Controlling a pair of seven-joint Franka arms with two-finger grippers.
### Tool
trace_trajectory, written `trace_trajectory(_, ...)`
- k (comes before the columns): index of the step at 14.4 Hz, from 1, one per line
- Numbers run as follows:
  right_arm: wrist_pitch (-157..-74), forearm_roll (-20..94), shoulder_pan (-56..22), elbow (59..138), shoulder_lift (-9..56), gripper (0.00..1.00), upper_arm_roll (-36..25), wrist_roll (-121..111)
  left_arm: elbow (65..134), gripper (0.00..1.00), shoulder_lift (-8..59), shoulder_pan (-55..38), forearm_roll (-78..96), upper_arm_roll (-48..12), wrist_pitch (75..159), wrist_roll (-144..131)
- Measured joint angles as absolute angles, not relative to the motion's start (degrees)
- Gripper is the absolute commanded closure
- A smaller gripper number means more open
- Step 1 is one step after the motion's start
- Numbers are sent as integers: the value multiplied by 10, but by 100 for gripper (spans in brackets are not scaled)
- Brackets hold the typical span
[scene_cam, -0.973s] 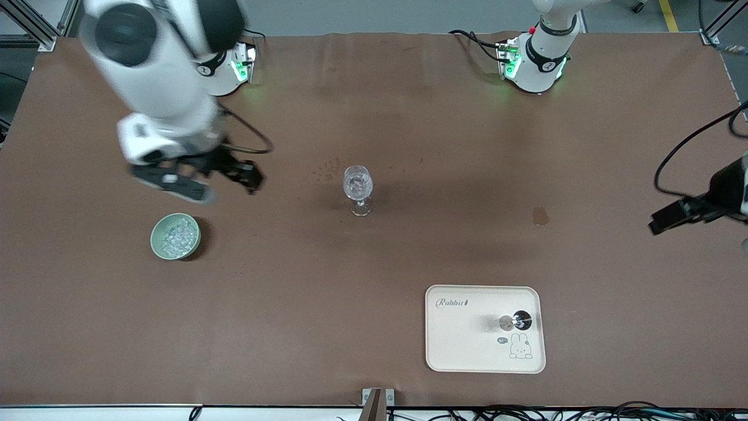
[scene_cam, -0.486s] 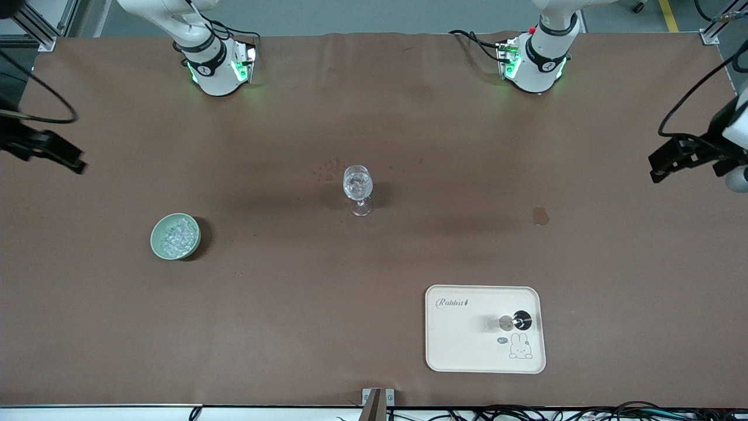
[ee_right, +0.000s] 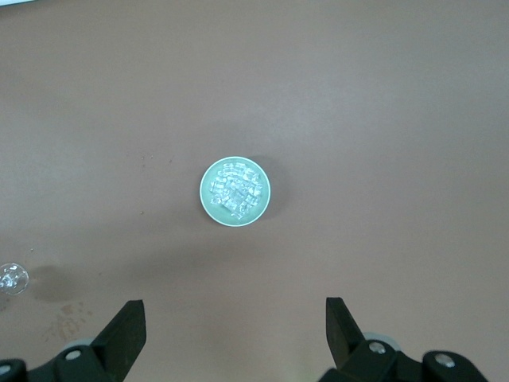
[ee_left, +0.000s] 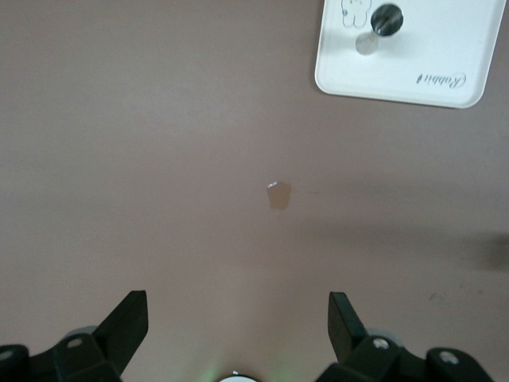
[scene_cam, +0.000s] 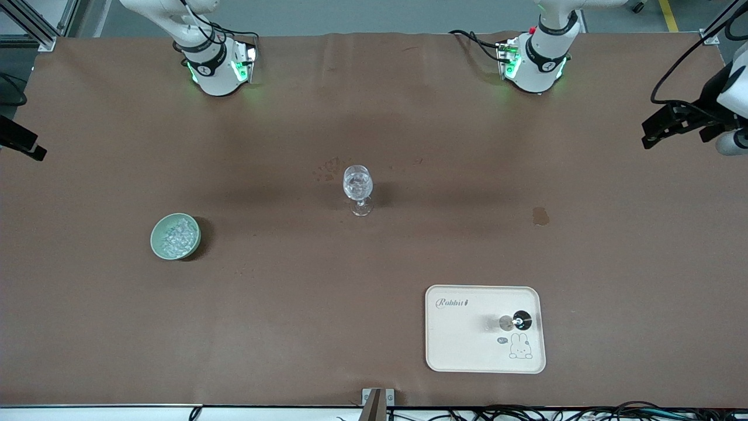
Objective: Pour wine and add ice with both arms
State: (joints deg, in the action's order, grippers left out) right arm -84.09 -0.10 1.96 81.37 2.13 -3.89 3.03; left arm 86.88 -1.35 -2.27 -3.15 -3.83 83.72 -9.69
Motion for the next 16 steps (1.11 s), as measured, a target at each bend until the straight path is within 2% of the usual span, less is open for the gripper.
trace_trajectory(5, -840, -1, 17, 816, 21, 0, -38, 28, 951, 0, -72, -26, -17, -39, 880, -97)
trace_trajectory(16, -840, -1, 17, 817, 21, 0, -38, 27, 942, 0, -71, -27, -6, -48, 882, -71)
